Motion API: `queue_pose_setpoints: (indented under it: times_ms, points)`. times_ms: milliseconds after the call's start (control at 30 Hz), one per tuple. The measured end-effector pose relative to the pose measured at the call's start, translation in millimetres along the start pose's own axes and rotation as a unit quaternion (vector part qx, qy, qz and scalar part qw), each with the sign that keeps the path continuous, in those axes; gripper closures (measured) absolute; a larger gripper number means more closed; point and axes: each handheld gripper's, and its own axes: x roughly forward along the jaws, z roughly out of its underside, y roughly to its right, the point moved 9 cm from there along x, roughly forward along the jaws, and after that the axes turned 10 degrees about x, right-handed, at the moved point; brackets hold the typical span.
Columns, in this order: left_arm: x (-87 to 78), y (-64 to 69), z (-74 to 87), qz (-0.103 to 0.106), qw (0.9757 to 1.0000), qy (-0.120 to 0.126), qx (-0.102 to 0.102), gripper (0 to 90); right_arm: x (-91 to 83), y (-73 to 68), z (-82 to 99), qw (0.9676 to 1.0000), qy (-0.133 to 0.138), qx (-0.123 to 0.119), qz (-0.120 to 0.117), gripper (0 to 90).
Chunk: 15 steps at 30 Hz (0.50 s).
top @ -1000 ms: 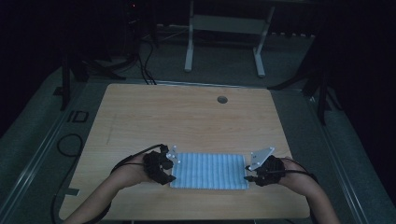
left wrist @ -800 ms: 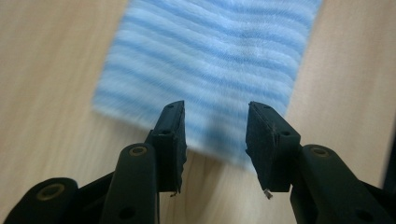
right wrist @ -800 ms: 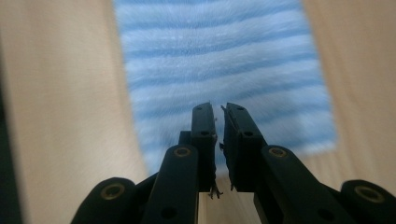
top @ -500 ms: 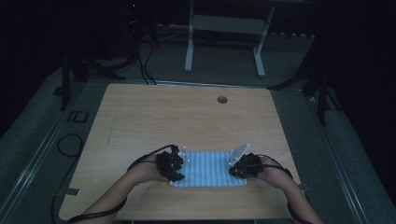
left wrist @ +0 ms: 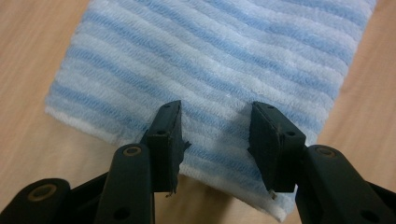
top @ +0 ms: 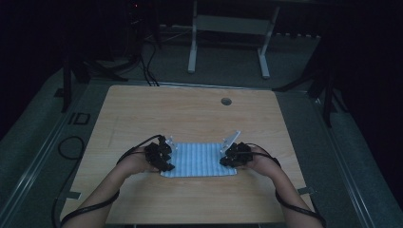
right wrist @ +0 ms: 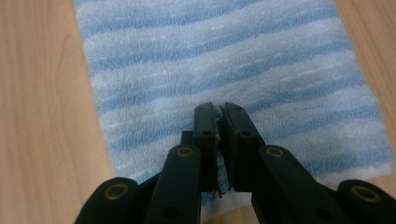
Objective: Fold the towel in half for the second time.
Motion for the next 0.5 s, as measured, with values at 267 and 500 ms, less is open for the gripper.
queue_pose_setpoints:
  times_ms: [267, 500]
  points:
    - [-9.4, -3.2, -5.5, -0.013, 0.9998, 0.015, 0.002, 51.8, -5.1, -0.7, -8.3, 1.0, 0.001, -0.006, 0.002, 74.5]
    - [-11.8, 5.7, -16.8, -0.005, 0.9978, 0.066, -0.003, 33.9, -10.5, -3.1, -19.9, 0.9982, 0.058, 0.012, -0.002, 37.3]
